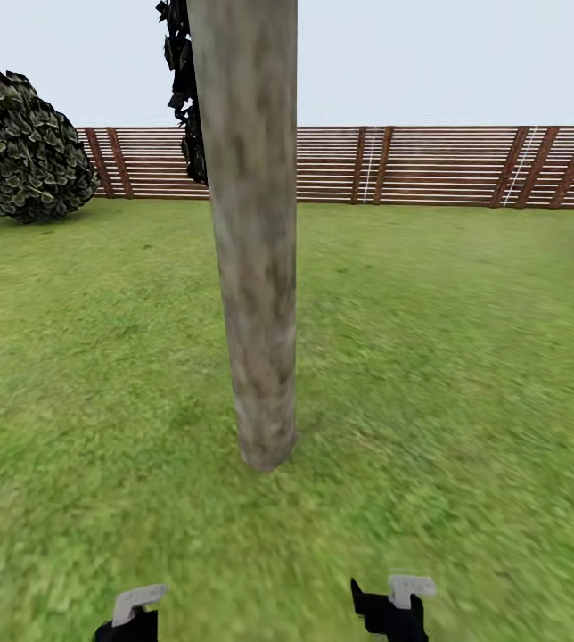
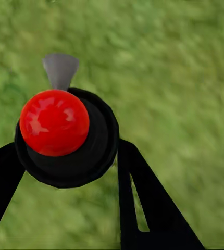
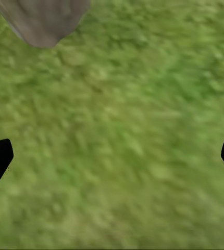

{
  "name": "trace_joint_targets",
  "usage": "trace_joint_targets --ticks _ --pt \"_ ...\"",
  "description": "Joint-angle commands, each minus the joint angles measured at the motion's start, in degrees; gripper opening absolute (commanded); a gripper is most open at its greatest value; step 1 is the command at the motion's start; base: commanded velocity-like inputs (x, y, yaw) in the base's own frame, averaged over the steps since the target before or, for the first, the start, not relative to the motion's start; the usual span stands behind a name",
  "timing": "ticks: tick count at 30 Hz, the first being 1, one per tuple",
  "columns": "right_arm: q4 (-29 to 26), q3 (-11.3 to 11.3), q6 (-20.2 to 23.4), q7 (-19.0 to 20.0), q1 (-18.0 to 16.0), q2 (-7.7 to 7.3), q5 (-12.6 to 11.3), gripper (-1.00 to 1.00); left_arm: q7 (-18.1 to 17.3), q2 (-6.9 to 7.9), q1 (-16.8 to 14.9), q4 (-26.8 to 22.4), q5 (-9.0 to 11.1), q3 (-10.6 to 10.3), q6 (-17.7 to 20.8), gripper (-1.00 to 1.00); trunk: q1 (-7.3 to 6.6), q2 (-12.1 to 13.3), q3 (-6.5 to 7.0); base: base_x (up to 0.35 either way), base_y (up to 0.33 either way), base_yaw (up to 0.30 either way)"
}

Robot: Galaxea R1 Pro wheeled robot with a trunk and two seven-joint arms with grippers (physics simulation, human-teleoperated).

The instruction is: In the garden, pick up the pesticide atomizer on the floor and spray pesticide onto both trees until each tree trunk is fully covered.

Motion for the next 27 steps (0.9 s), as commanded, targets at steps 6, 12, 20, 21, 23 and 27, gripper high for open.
trace_joint_targets --ticks 6,12,20,21,23,27 --pt "0.38 3.59 0.56 0.33 -14.43 -0.28 3.73 1.00 -12.20 3.20 -2.78 -0.09 -5.84 -0.89 0.19 -1.00 0.00 0.00 0.00 0.000 0.000 0.000" --pt "-0.01 14.36 6.71 15.75 -25.17 -0.21 7.06 1.00 -30.22 7.84 -6.97 -0.12 -12.49 -0.82 0.48 -1.00 0.00 0.00 0.00 0.000 0.000 0.000" --pt "-0.63 15.35 9.28 36.42 -26.44 -0.50 9.71 1.00 -54.33 12.99 -8.65 -0.25 -19.85 -0.83 0.35 -1.00 0.00 0.00 0.00 0.000 0.000 0.000" --pt "-0.74 15.40 9.31 37.08 -26.45 -0.50 10.90 1.00 -55.52 13.03 -8.88 -0.25 -21.65 -0.85 0.30 -1.00 0.00 0.00 0.00 0.000 0.000 0.000" --pt "-0.86 15.66 9.34 39.09 -26.46 -0.48 14.29 1.00 -57.20 12.49 -9.39 -0.29 -25.61 -0.93 0.25 -1.00 0.00 0.00 0.00 0.000 0.000 0.000" --pt "-0.92 17.20 9.31 47.54 -26.47 -0.44 22.31 1.00 -61.95 10.77 -10.97 -0.47 -33.55 -2.58 0.44 -1.00 0.00 0.00 0.00 0.000 0.000 0.000"
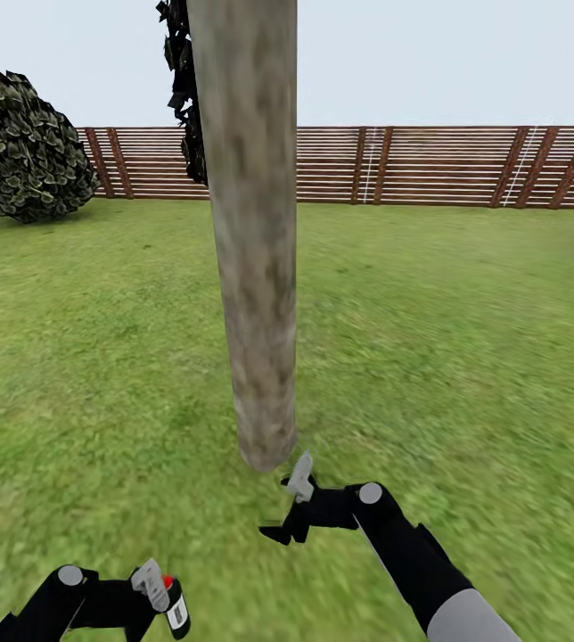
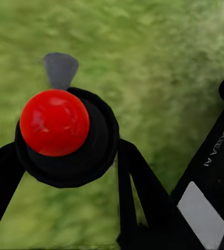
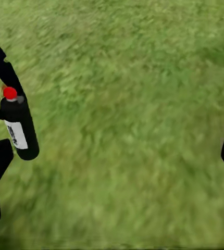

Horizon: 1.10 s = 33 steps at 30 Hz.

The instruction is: In the garden, pick up the pesticide atomizer on the floor and spray pesticide onto both trees until each tree trunk is fully covered.

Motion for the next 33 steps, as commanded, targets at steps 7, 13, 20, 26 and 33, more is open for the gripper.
trace_joint_targets --ticks 7,13,20,26,33 --pt "0.15 1.31 -0.04 4.91 0.00 0.14 3.74 1.00 -6.17 -1.07 -1.44 -0.31 -4.25 -1.28 -0.33 -1.00 0.00 0.00 0.00 0.000 0.000 0.000" --pt "0.40 4.08 -0.04 4.93 0.00 0.15 3.97 1.00 -6.95 -0.93 -1.48 -0.38 -4.38 -1.39 -1.77 -1.00 0.00 0.00 0.00 0.000 0.000 0.000" --pt "0.47 4.64 -0.02 4.92 0.00 0.15 4.08 1.00 -7.02 -1.08 -1.48 0.07 -4.36 -1.32 -9.01 -1.00 0.00 0.00 0.00 0.000 0.000 0.000" --pt "0.53 6.75 0.03 4.98 0.00 0.23 5.70 1.00 -7.38 -1.98 -1.51 -0.62 -4.43 -5.66 -9.64 -1.00 0.00 0.00 0.00 0.000 0.000 0.000" --pt "0.60 8.79 -0.03 4.92 0.00 0.32 7.57 1.00 -7.41 -2.20 -1.57 -0.87 -4.33 -8.47 -9.74 -1.00 0.00 0.00 0.00 0.000 0.000 0.000"
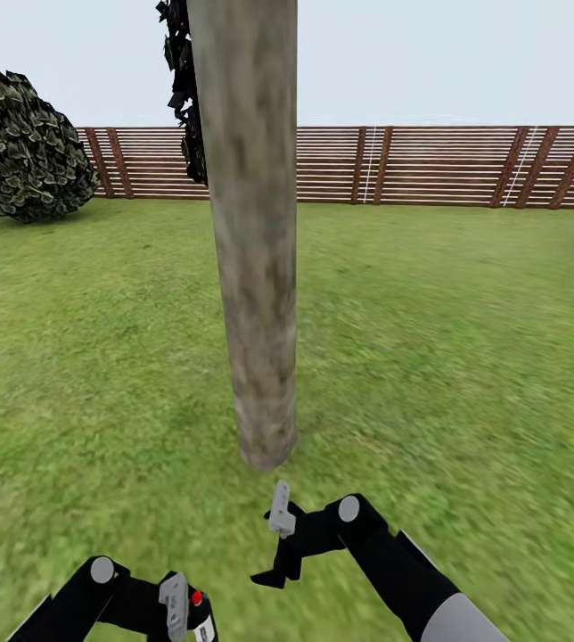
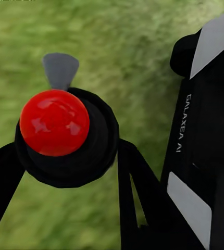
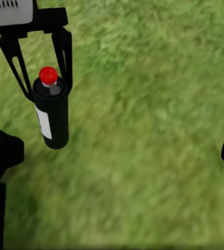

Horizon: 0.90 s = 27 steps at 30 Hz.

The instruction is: In the garden, pick up the pesticide atomizer on the floor and spray pesticide onto both trees until each tree trunk is fully covered.

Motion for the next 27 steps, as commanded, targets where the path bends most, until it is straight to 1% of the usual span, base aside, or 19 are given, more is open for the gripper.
trace_joint_targets --ticks 1,12,13,19,27 --pt "0.00 0.05 0.00 0.00 0.01 0.00 0.05 1.00 0.04 0.03 -0.09 -0.04 0.02 -0.10 -0.04 -1.00 0.00 0.00 0.00 0.000 0.000 0.000" --pt "0.00 -0.09 0.00 0.00 0.00 0.01 0.08 1.00 0.07 -0.03 -0.44 -0.05 0.09 -0.11 -0.15 -1.00 0.00 0.00 0.00 0.000 0.000 0.000" --pt "0.00 -0.10 0.00 0.00 0.00 0.01 0.08 1.00 0.07 -0.24 -0.44 -0.05 0.11 -0.07 -0.21 -1.00 0.00 0.00 0.00 0.000 0.000 0.000" --pt "0.00 -0.10 0.00 0.00 0.00 0.01 0.08 1.00 0.07 -0.30 -0.44 -0.02 0.19 -0.06 -2.61 -1.00 0.00 0.00 0.00 0.000 0.000 0.000" --pt "0.00 -0.17 -0.04 0.00 0.00 0.01 0.08 1.00 0.10 -0.38 -0.44 0.03 0.20 -0.05 -3.02 -1.00 0.00 0.00 0.00 0.000 0.000 0.000"
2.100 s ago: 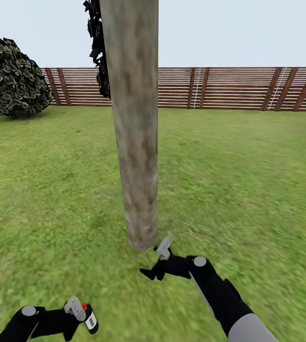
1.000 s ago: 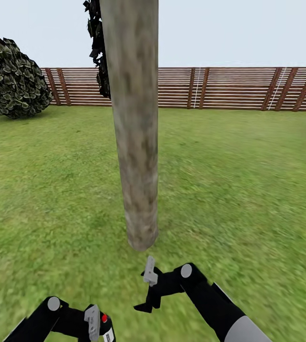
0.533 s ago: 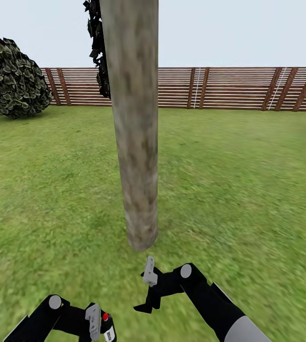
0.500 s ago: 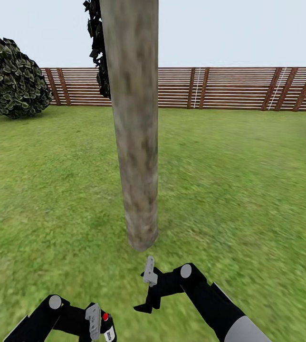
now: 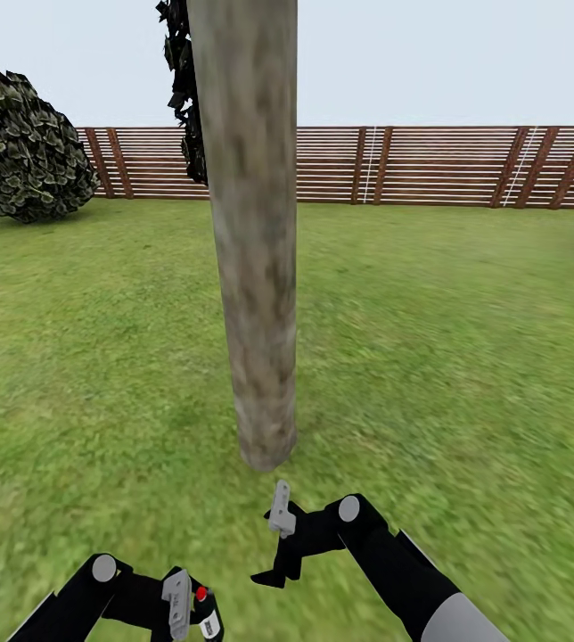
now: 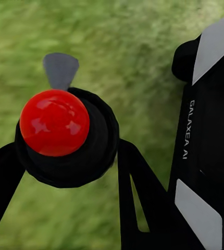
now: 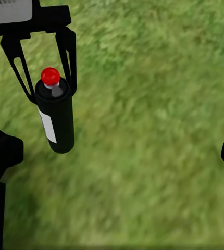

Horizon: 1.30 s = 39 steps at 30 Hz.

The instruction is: In the garden, pick up the pesticide atomizer on the floor and spray pesticide onto both trees until each tree trunk is fully covered.

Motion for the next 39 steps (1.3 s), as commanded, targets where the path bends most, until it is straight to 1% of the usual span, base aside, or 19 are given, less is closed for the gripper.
trace_joint_targets --ticks 1,10,13,21,25,36,37,39 --pt "0.00 0.01 0.01 0.00 0.00 0.00 0.00 1.00 0.04 0.00 0.00 0.00 0.00 0.00 -0.04 -1.00 0.00 0.00 0.00 0.000 0.000 0.000" --pt "0.00 -0.02 -0.01 0.00 0.00 0.00 0.00 1.00 0.03 -0.13 0.00 0.00 0.00 0.00 -0.05 -1.00 0.00 0.00 0.00 0.000 0.000 0.000" --pt "0.00 0.00 -0.04 -0.04 0.00 0.00 0.00 1.00 0.02 -0.48 0.00 0.00 -0.07 -0.01 -0.05 -1.00 0.00 0.00 0.00 0.000 0.000 0.000" --pt "-0.07 -0.02 0.01 0.00 0.00 0.00 0.00 1.00 0.02 -0.86 0.00 0.00 -0.13 -0.05 -0.05 -1.00 0.00 0.00 0.00 0.000 0.000 0.000" --pt "-0.06 0.00 -0.03 0.00 0.00 0.00 0.00 1.00 0.02 -1.55 0.00 -0.08 -0.24 -0.09 -0.13 -1.00 0.00 0.00 0.00 0.000 0.000 0.000" --pt "0.00 0.04 -0.05 0.00 0.00 0.00 0.00 1.00 0.02 -1.68 0.00 -0.09 -0.19 -0.09 -0.14 -1.00 0.00 0.00 0.00 0.000 0.000 0.000" --pt "0.00 0.02 -0.05 0.00 0.00 0.00 0.00 -1.00 0.02 -1.68 0.00 -0.09 -0.19 -0.09 -0.14 -1.00 0.00 0.00 0.00 0.000 0.000 0.000" --pt "0.00 0.01 -0.05 0.00 0.00 0.00 0.00 -1.00 0.02 -1.68 0.00 -0.09 -0.18 -0.09 -0.14 -1.00 0.00 0.00 0.00 0.000 0.000 0.000"
